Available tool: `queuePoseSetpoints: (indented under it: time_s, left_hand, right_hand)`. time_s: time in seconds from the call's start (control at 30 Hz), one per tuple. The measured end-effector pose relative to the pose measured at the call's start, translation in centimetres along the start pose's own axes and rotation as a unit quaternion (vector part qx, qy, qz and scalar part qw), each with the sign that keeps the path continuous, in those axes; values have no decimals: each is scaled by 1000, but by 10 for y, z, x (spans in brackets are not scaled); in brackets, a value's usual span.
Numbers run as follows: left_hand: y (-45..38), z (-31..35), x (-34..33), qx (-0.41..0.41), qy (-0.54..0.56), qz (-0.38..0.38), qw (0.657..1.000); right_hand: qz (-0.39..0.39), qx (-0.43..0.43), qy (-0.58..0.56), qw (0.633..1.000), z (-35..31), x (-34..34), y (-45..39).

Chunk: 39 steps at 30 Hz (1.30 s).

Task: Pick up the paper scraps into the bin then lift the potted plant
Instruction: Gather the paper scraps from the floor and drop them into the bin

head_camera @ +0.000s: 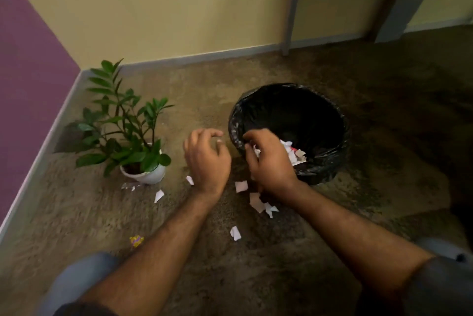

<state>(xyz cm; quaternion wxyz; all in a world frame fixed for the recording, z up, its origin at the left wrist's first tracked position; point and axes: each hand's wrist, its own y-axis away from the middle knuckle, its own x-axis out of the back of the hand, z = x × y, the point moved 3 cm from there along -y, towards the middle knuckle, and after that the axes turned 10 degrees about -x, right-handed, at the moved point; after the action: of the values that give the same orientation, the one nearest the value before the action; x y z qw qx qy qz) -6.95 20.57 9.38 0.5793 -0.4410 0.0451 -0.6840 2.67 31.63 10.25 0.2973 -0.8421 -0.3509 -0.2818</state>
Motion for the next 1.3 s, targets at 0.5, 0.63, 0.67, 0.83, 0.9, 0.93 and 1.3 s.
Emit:
queuePoseSetpoints:
  time_s: [0.5, 0.63, 0.67, 0.83, 0.9, 0.93, 1.3]
  left_hand:
    - [194, -126, -109, 233, -73, -444, 862]
    - [204, -134, -118, 208, -12, -420, 884]
    - [203, -138, -117, 200, 12, -401, 894]
    - [160, -172, -113, 157, -32, -296, 942]
    - [130, -189, -116, 157, -33, -263, 951]
    - [116, -196, -118, 160, -46, -263, 950]
    - [78, -240, -129, 180, -138, -364, 904]
  right_hand:
    - [-395, -149, 258, 869, 149, -109, 101]
    - [-371, -156, 253, 880, 170, -123, 93]
    - [-380, -152, 244, 879, 170, -128, 91]
    - [-431, -51, 252, 865, 149, -172, 75]
    - [-423, -41, 266, 865, 142, -189, 68]
    - [-412, -20, 280, 867, 140, -196, 67]
    - [-299, 1, 381, 875, 167, -200, 80]
